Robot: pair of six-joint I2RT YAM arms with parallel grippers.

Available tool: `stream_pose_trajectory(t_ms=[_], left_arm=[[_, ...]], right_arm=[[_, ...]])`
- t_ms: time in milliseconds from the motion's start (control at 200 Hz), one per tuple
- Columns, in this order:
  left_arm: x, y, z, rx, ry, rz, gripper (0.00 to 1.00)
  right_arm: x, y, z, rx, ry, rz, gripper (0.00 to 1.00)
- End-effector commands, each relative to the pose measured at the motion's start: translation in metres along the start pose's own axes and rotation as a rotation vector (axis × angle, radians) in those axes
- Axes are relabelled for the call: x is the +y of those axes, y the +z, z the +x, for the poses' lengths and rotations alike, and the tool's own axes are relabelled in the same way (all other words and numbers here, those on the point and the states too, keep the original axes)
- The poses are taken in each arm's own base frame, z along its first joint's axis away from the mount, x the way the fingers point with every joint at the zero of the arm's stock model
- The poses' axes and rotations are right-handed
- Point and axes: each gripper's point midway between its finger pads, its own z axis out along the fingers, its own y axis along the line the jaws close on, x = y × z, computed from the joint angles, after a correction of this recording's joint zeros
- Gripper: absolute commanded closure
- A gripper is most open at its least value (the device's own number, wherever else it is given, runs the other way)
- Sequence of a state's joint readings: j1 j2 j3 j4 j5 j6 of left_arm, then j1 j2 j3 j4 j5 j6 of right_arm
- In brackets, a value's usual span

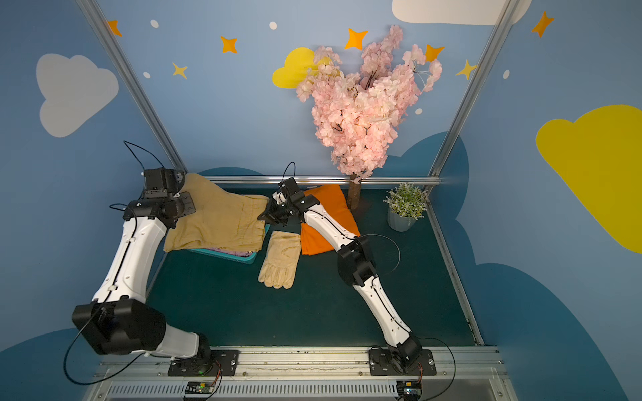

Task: Put the folded long pants in the basket
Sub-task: Place the long pant in the basket.

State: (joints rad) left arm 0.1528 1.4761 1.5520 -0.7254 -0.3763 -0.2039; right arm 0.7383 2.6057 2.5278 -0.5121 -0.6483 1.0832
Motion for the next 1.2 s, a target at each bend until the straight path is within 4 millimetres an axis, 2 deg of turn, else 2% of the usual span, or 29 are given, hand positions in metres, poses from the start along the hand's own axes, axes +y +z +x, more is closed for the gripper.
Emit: stream_pose_trajectory(t_ms=[0, 105, 205, 295, 441, 581, 746, 816, 926, 1091, 1191], left_arm=[[0.018, -0.009, -0.030, -0.108, -0.025, -0.070, 0.97], [0.017, -0.002, -0.027, -0.090, -0.027, -0.063, 0.97], [0.015, 0.004, -0.021, -0.075, -0.025, -0.055, 0.97], [0.011, 0.008, -0.015, -0.064, -0.018, -0.031, 0.97], [0.001, 0.018, 0.004, -0.013, -0.017, 0.017, 0.97], [-0.007, 0.021, 0.017, 0.002, -0.027, 0.069, 0.98], [-0.021, 0.025, 0.033, 0.056, -0.031, 0.149, 0.98], [-0.033, 0.024, 0.044, 0.094, -0.029, 0.217, 0.98], [-0.054, 0.017, 0.065, 0.143, -0.036, 0.333, 0.98], [-0.072, 0.013, 0.096, 0.202, -0.028, 0.402, 0.98], [-0.096, 0.000, 0.111, 0.239, -0.005, 0.496, 0.97]], right_arm=[[0.008, 0.026, 0.016, 0.037, 0.060, -0.042, 1.00], [0.002, 0.043, 0.028, 0.053, 0.064, -0.028, 1.00], [-0.024, 0.053, 0.038, 0.083, 0.120, 0.022, 1.00], [-0.046, 0.047, 0.044, 0.083, 0.138, 0.083, 1.00], [-0.080, 0.018, 0.043, 0.046, 0.171, 0.159, 1.00], [-0.110, -0.007, 0.053, 0.072, 0.155, 0.248, 1.00], [-0.140, -0.035, 0.060, 0.091, 0.148, 0.325, 1.00], [-0.149, -0.047, 0.063, 0.106, 0.139, 0.347, 1.00], [-0.163, -0.079, 0.067, 0.104, 0.117, 0.378, 1.00], [-0.192, -0.141, 0.069, 0.071, 0.105, 0.409, 1.00], [-0.192, -0.163, 0.074, 0.094, 0.106, 0.372, 1.00]])
